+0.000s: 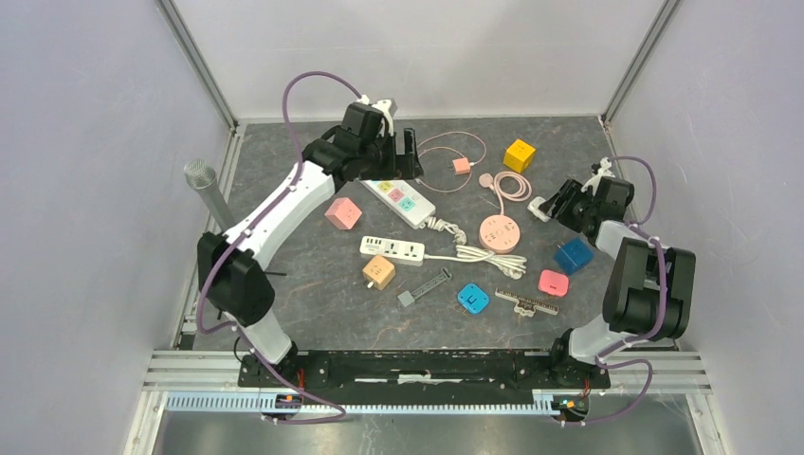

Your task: Pull the plug off the socket

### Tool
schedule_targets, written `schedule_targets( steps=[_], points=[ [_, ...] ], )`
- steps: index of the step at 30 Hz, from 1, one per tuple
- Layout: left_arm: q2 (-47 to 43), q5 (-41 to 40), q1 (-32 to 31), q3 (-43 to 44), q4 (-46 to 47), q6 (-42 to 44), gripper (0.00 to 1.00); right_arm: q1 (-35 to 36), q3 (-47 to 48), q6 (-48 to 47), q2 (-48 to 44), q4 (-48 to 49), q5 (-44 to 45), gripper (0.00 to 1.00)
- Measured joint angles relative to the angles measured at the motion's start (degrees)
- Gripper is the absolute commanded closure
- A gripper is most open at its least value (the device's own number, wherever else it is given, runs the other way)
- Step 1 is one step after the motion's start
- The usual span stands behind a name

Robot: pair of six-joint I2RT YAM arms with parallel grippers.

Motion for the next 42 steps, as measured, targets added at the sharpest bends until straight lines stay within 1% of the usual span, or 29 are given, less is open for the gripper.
schedule_targets(
  steps=[5,9,12,13,16,19,23,27,32,36,39,42],
  points=[
    [-4.4,-4.4,0.2,-0.1,-0.4,0.1,0.00,0.0,0.1,-0.4,-3.7,-3.1,3.5,0.33],
    [-8.8,-7.9,0.2,-0.1,-1.4,0.2,0.00,0.0,0.3,-0.4,-9.0,-5.3,5.1,0.31],
    [-12.1,-10.1,0.2,0.6,-3.3,0.4,0.00,0.0,0.9,-0.4,-13.9,-6.8,5.5,0.27],
    [-13.1,-10.5,0.2,1.0,-3.8,0.5,0.00,0.1,1.3,-0.4,-16.0,-7.6,5.5,0.25],
    [-16.7,-11.3,0.2,1.6,-5.1,0.7,0.00,0.4,2.6,-0.5,-22.5,-10.1,5.5,0.10],
    [-20.6,-11.4,0.2,1.6,-5.9,0.7,0.00,0.7,4.1,-0.4,-29.0,-12.6,5.5,0.02],
    [-25.7,-11.3,0.2,2.4,-7.1,0.7,0.00,0.9,6.5,-0.1,-38.6,-16.0,6.1,0.02],
    [-30.5,-12.1,0.2,3.0,-8.8,0.7,0.00,0.9,10.3,0.2,-46.9,-19.5,9.2,0.02],
    [-37.8,-15.2,0.2,3.6,-12.4,0.8,0.00,1.0,16.7,0.3,-53.2,-24.9,15.2,0.02],
    [-43.8,-18.9,0.2,5.3,-14.9,0.7,0.00,2.9,23.2,0.2,-53.6,-28.1,19.8,0.02],
    [-48.0,-21.8,0.2,6.9,-17.2,0.7,0.00,5.4,30.6,-0.2,-51.1,-30.8,23.6,0.02],
    [-49.0,-24.9,0.2,12.6,-21.9,0.7,0.00,7.4,37.7,-1.1,-49.0,-32.3,26.8,0.02]
  ],
)
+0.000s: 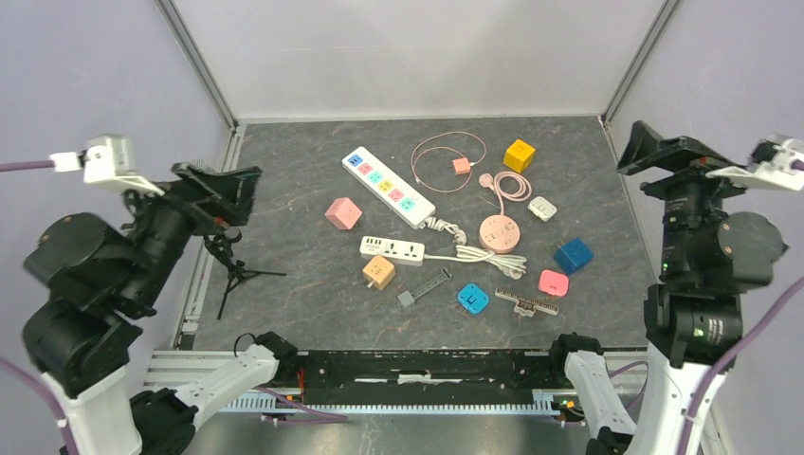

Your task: Pull the plug off the socket

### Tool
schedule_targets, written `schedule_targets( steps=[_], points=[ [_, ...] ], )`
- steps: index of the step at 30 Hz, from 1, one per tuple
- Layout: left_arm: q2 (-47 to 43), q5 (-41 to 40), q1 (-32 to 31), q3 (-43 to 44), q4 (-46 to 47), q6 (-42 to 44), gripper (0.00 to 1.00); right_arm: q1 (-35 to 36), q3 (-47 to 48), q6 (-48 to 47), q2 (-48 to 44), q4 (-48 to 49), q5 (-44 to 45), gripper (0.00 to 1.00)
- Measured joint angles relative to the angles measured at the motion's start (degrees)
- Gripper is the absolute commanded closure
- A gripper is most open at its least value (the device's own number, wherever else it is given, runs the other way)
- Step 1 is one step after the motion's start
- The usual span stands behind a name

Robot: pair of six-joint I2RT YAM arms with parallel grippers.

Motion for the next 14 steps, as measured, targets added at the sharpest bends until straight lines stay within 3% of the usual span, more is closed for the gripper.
schedule_targets(
  steps=[4,14],
  points=[
    [-0.2,-3.6,0.0,4.1,-4.5,0.0,0.00,2.1,4.8,-1.4,-1.4,-1.0,5.1,0.02],
    [-0.4,-4.7,0.0,1.5,-10.2,-0.1,0.00,4.4,5.8,-4.4,-8.3,-2.9,15.1,0.02]
  ],
)
